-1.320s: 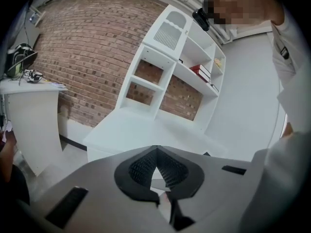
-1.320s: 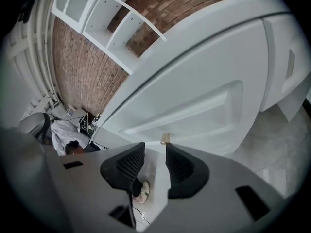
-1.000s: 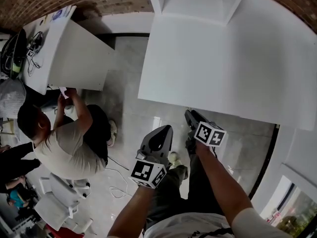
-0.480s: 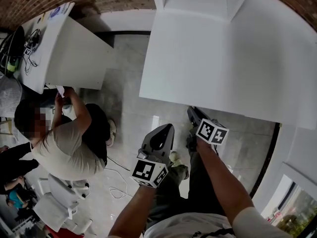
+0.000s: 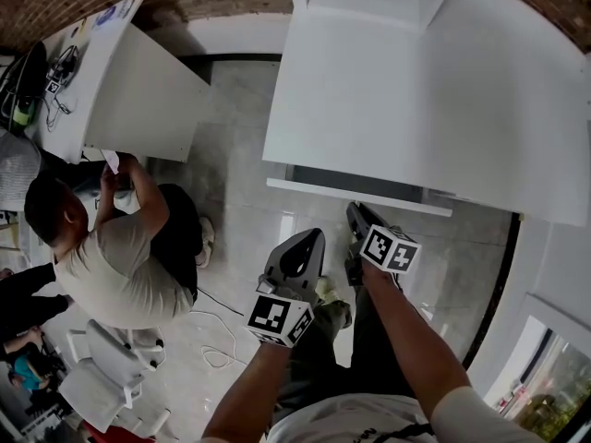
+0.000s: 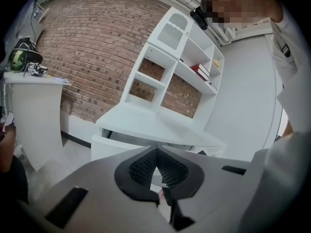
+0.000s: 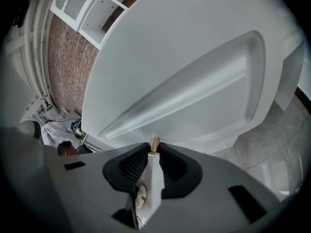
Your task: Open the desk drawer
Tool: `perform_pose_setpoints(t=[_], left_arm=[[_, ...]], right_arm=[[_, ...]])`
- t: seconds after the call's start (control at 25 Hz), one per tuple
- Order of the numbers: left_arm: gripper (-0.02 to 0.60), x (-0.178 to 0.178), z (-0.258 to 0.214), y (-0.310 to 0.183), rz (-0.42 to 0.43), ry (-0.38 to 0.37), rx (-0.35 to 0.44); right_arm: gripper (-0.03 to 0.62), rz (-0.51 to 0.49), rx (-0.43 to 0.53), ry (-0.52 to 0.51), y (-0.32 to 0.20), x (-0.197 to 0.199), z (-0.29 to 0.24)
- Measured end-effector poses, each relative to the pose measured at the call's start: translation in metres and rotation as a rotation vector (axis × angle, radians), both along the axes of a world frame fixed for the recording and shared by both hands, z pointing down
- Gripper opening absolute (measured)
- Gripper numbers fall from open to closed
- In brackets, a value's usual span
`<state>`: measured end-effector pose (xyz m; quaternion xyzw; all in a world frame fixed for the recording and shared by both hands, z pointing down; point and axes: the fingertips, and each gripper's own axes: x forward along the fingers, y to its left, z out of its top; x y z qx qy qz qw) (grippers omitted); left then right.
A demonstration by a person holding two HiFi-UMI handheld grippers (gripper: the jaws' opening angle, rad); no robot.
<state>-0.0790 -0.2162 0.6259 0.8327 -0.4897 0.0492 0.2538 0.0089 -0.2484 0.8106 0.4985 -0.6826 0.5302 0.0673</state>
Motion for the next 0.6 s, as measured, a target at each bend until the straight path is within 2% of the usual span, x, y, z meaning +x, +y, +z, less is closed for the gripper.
perform_pose_setpoints(t=[0.6], left_arm=[[0.012,-0.009,0.003,0.084,0.035,-0.012,-0.006]], right_arm=[[0.077,-0.015,-0.021,0.031,0.098,-0.016,0.001]])
